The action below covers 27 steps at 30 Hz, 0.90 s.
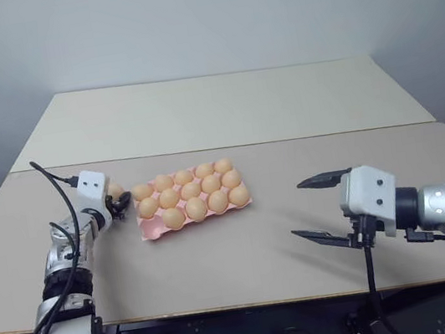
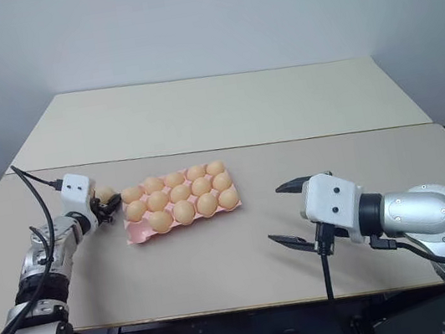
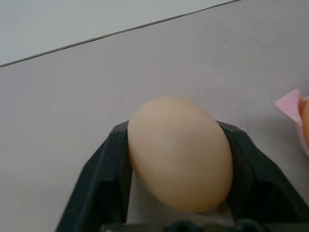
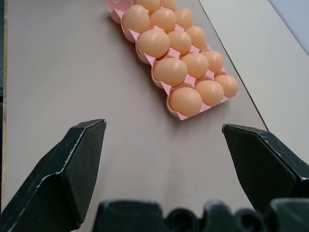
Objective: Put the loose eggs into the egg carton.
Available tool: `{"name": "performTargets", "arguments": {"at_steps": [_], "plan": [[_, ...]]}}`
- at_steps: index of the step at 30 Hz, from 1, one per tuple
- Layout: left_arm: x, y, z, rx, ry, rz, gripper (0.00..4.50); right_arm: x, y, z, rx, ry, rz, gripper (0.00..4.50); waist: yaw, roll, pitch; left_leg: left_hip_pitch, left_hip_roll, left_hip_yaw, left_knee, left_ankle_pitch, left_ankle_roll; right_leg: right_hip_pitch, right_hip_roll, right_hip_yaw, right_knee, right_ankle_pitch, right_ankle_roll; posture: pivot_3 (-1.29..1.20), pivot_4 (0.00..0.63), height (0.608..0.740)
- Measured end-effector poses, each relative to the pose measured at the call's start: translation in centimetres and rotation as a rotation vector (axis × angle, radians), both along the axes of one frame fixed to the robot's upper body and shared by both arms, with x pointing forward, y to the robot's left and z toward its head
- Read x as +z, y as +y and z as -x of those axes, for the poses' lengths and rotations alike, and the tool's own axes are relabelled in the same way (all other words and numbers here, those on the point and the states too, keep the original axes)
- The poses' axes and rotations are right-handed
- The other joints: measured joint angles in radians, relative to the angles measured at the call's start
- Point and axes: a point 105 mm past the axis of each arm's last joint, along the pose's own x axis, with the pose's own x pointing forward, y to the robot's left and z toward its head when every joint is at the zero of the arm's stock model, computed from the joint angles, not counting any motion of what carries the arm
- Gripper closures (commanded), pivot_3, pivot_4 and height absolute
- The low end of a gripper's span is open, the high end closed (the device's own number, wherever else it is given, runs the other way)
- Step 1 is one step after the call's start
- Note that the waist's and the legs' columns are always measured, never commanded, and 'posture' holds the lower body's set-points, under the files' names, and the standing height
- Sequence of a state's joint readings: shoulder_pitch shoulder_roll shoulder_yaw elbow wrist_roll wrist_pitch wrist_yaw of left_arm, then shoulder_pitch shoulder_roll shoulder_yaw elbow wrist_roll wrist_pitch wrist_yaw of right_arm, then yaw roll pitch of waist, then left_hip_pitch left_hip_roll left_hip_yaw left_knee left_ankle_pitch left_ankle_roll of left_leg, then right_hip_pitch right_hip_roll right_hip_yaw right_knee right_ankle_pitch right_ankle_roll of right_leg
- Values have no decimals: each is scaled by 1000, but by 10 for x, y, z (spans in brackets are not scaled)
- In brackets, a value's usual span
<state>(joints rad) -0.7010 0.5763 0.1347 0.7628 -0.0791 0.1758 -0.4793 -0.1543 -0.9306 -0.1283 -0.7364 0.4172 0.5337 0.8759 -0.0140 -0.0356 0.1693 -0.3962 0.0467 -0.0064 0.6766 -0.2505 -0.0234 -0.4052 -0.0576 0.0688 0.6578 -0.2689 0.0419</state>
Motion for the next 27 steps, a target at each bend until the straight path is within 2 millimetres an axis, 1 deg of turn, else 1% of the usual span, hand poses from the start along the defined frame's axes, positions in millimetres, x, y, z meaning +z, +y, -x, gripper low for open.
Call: {"name": "performTargets", "arguments": {"at_steps": [7, 9, 12, 14, 18, 20, 23, 27], "plan": [[3, 3, 1, 21, -18, -19, 2620, 0, 0, 0, -4, -1, -1, 0, 0, 0, 0, 0, 0, 0, 0, 0, 0, 0, 0, 0, 0, 0, 0, 0, 150, 740], [14, 1, 7, -14, -81, -19, 2620, 0, -1, 0, -7, 1, 2, 0, -2, 0, 0, -1, 0, 0, 0, 0, 0, 0, 0, 0, 0, 0, 0, 0, 150, 740], [38, -5, 25, -140, -222, -70, 2620, -1, -2, 0, -11, 3, 2, 0, -2, 0, 0, -1, 1, 0, 0, 0, 0, -1, 0, 0, 0, 0, 0, 0, 150, 740], [46, -12, 47, -268, -281, -57, 2620, -1, -2, 0, -13, 2, 2, 0, -3, 0, 0, 0, 1, 1, 0, 0, 0, 0, -1, 0, 0, 0, 0, 0, 150, 740], [39, -30, 76, -481, -268, 14, 2620, -1, -2, 0, -16, 2, 1, 0, 5, 0, 0, 2, 1, 0, 0, 0, 0, 1, 0, 0, 1, 0, 0, 0, 150, 740], [41, -45, 89, -610, -266, 62, 2620, -1, -2, 0, -17, 1, 0, 0, 8, 0, 0, 1, 1, 0, 0, 0, 0, 1, 0, 0, 0, 0, 0, 0, 150, 740], [49, -63, 98, -762, -262, 94, 2620, 0, -2, 0, -16, -3, -5, 0, 8, 0, 0, 1, 1, 0, 0, 0, 0, 1, 0, 0, -1, 0, 0, 0, 150, 740], [44, -71, 94, -814, -221, 71, 2620, 1, -1, -1, -18, -7, -12, 0, 2, 0, 0, 1, 1, 0, 0, 0, 0, 1, 0, 0, 0, 0, 0, 0, 150, 740]]}}
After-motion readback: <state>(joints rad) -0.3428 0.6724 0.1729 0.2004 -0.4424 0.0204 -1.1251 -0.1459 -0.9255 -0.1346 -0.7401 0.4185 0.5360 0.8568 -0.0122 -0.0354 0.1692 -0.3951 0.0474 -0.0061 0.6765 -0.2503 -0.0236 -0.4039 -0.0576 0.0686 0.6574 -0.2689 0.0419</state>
